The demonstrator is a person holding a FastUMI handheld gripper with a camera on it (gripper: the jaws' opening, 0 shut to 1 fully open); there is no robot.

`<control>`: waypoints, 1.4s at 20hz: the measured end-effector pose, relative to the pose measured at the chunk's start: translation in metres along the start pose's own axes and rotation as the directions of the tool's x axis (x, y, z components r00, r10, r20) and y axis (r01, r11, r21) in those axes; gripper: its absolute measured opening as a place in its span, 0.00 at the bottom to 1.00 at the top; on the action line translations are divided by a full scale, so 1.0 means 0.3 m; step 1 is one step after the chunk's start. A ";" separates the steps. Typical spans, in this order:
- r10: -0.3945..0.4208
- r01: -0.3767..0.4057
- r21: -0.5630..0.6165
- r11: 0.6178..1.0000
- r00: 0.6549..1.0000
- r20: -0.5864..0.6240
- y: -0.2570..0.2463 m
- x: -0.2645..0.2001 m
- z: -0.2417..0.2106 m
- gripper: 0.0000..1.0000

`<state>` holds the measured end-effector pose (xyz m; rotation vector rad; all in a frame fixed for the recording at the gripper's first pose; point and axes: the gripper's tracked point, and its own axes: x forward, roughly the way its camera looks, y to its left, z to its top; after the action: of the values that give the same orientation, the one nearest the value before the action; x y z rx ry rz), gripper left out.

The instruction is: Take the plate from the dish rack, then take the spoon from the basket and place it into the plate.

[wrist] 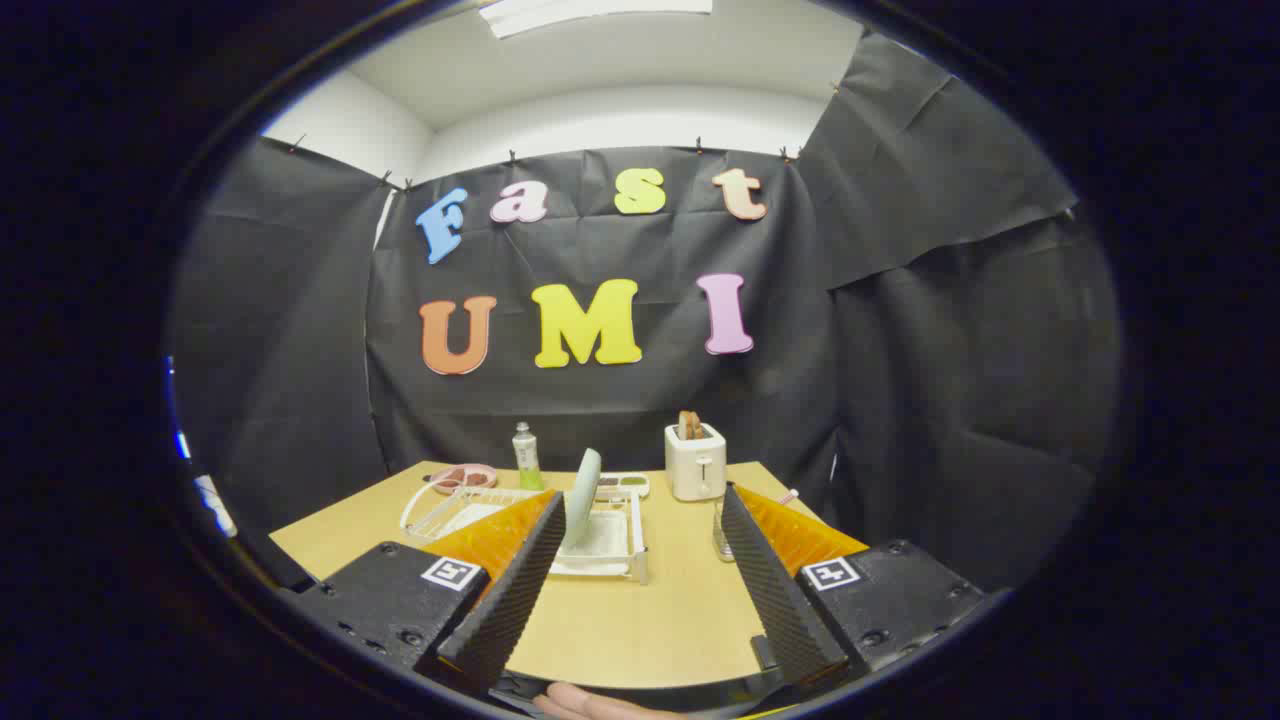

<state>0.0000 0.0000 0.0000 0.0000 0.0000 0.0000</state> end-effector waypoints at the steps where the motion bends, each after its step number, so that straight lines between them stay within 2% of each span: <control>1: -0.002 0.002 -0.004 1.000 1.000 -0.001 -0.001 0.000 -0.002 1.00; 19: 0.011 -0.012 -0.034 0.999 0.999 -0.033 -0.002 0.037 -0.041 1.00; 24: 0.019 -0.022 -0.078 0.997 0.999 -0.043 0.047 0.142 0.004 1.00; 28: 0.043 -0.051 -0.123 0.991 0.997 -0.071 0.119 0.303 0.066 1.00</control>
<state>0.0910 0.0357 0.0198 -0.1246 0.0685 0.0472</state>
